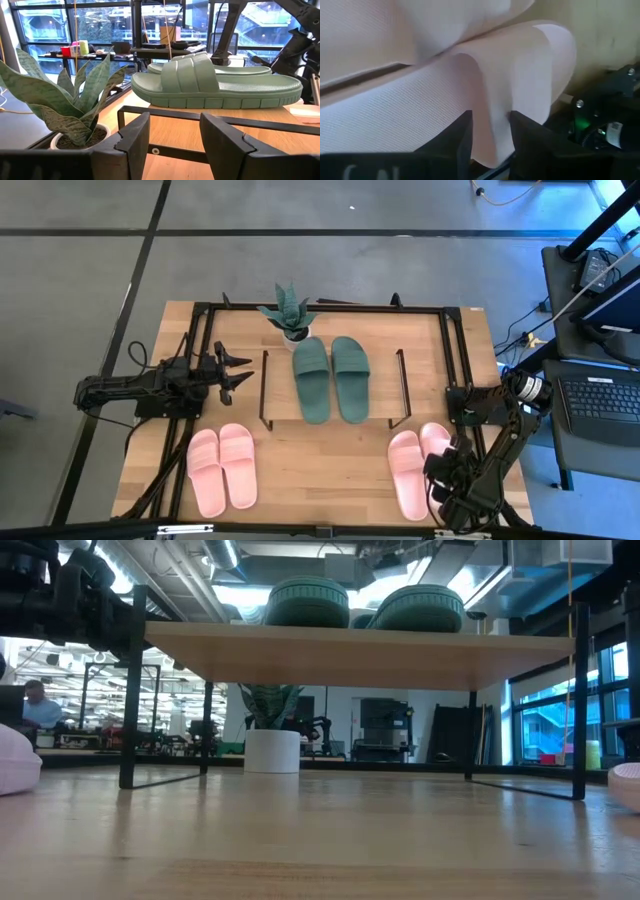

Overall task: Pick and place slides into the shelf
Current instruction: Put the right pink slide under the shelf

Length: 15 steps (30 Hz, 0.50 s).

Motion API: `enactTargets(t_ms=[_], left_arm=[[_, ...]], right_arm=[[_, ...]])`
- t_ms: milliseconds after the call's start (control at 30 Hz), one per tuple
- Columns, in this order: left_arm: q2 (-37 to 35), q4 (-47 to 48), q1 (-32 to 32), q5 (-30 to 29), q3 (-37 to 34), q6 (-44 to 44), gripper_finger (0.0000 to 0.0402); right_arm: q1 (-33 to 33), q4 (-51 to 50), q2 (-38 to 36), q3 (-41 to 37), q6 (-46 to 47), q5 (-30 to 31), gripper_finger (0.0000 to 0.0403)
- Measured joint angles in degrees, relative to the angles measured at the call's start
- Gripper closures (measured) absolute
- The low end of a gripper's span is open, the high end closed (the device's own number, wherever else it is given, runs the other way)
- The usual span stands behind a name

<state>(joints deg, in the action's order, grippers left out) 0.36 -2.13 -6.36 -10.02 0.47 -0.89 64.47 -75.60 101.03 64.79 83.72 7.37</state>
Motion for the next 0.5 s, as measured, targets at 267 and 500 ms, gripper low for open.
enactTargets(t_ms=[267, 500], left_arm=[[0.0, 0.0, 0.0, 0.0, 0.01, 0.0, 0.0235], [0.0, -0.01, 0.0, 0.0, 0.01, 0.02, 0.0235]], right_arm=[[-0.04, -0.33, 0.0, -0.46, -0.01, 0.0, 0.0269], [-0.05, 4.28, 0.0, -0.46, -0.04, 0.0, 0.0269]])
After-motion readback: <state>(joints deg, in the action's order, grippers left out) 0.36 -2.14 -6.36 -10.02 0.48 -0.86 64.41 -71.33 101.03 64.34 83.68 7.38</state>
